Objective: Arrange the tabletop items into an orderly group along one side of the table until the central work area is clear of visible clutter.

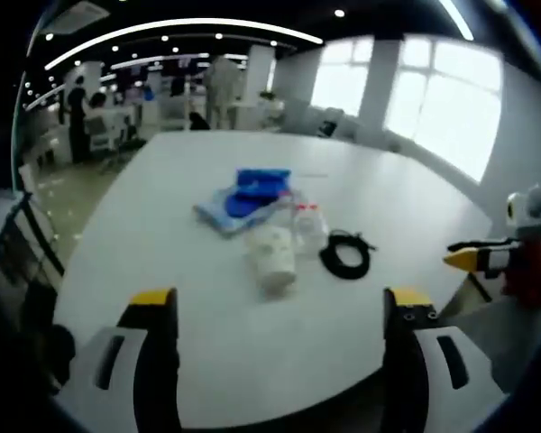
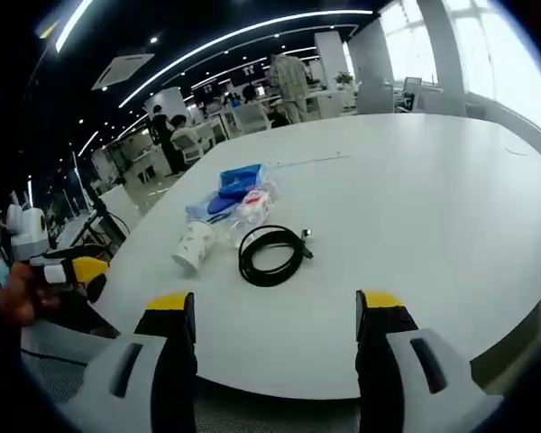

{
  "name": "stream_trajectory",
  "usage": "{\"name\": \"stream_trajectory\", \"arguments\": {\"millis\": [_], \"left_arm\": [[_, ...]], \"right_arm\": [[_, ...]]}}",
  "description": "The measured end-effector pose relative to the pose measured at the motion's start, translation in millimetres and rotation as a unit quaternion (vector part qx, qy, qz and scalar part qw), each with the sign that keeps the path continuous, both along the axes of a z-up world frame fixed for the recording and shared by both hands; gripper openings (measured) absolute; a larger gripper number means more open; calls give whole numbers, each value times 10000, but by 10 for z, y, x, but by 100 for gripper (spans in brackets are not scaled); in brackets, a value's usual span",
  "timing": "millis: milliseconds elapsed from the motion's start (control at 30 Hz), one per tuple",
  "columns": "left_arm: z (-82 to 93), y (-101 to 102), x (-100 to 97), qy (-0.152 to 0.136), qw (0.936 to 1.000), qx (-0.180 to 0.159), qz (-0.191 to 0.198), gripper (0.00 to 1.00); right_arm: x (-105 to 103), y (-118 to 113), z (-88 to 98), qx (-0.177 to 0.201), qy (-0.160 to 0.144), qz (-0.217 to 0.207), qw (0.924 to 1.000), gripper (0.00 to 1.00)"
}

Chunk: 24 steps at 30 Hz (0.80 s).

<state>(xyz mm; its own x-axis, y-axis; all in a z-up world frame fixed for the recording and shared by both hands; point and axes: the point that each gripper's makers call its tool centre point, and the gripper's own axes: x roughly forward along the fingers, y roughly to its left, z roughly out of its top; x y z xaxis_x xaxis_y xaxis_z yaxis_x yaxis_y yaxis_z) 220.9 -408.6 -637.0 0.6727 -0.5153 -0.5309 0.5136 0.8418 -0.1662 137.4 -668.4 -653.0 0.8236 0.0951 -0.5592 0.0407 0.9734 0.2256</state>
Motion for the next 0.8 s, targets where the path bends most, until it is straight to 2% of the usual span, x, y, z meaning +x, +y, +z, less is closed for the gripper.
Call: {"name": "stream_trajectory", "arguments": {"millis": [800], "left_arm": [[-17, 12, 5, 49, 10000, -53, 39, 90]], "right_arm": [[-10, -22, -11, 22, 32, -70, 10000, 70]]}}
